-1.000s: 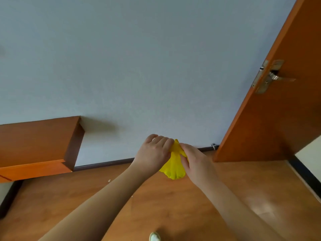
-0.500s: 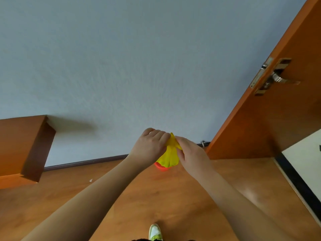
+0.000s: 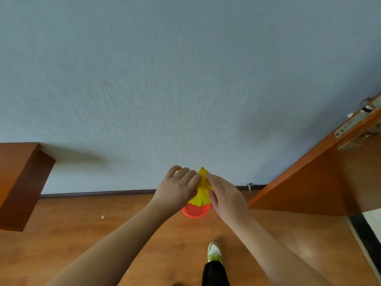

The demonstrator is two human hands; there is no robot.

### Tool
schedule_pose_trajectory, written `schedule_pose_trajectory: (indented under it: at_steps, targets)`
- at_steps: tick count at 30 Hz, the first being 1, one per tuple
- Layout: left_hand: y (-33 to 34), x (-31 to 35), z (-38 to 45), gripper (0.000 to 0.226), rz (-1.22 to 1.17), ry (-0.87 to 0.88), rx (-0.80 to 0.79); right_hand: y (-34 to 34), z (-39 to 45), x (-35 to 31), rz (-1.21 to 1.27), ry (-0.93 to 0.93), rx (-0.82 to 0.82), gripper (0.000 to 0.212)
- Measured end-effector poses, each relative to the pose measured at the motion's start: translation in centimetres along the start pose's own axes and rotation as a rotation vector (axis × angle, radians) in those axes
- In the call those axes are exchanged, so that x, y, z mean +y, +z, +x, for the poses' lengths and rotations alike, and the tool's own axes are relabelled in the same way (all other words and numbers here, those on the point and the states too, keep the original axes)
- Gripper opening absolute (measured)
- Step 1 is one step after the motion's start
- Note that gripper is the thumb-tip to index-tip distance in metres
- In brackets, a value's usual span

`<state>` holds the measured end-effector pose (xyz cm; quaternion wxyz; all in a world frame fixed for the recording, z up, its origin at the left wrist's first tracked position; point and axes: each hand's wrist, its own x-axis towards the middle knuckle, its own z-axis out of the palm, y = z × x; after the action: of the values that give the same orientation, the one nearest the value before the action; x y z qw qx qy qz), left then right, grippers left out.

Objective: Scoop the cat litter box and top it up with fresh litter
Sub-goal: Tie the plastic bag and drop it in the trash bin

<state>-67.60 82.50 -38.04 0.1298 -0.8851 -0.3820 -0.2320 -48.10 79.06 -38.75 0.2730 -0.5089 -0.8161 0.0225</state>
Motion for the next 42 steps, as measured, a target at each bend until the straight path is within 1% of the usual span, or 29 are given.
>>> schedule_pose_trajectory:
  at_steps: [3, 8, 14, 19, 21, 24, 28, 32, 35, 38, 42]
  targets:
    - [3.8, -0.6, 0.8, 0.025, -0.003, -0.078, -0.030, 2.9, 1.4, 3.8, -0.001, -0.054, -0.007, 0.038]
    - [11.0, -1.8, 1.3, 0.034, 0.007, -0.218, -0.126, 8.9, 3.5, 9.7, 0.012, -0.120, -0.063, 0.038]
    - [19.7, -3.3, 0.6, 0.038, -0.014, -0.301, -0.181, 17.3, 3.1, 14.4, 0.037, -0.079, -0.084, 0.035]
    - [28.0, -4.0, -2.4, 0.030, -0.033, -0.298, -0.228, 24.8, 0.6, 17.8, -0.020, -0.054, -0.119, 0.035]
    - [31.7, -4.1, -4.1, 0.031, -0.032, -0.288, -0.237, 28.0, -0.7, 19.3, -0.036, -0.049, -0.136, 0.036]
    - [37.2, -3.8, -7.2, 0.033, -0.043, -0.318, -0.270, 33.3, -3.1, 21.6, -0.036, -0.038, -0.167, 0.038]
    - [44.1, -3.0, -11.5, 0.033, -0.039, -0.330, -0.313, 40.0, -6.7, 24.1, -0.056, -0.030, -0.187, 0.037]
    - [50.6, -2.6, -14.7, 0.028, -0.028, -0.322, -0.313, 45.9, -9.6, 26.7, -0.076, -0.017, -0.212, 0.036]
    - [54.9, -2.5, -16.8, 0.027, -0.018, -0.345, -0.300, 49.9, -11.6, 28.3, -0.095, -0.030, -0.232, 0.040]
    - [58.9, -2.6, -18.9, 0.023, -0.041, -0.363, -0.263, 53.4, -12.5, 29.6, -0.117, -0.040, -0.213, 0.041]
    - [63.2, -3.1, -21.3, 0.028, -0.016, -0.339, -0.258, 57.5, -14.1, 31.2, -0.121, -0.080, -0.161, 0.033]
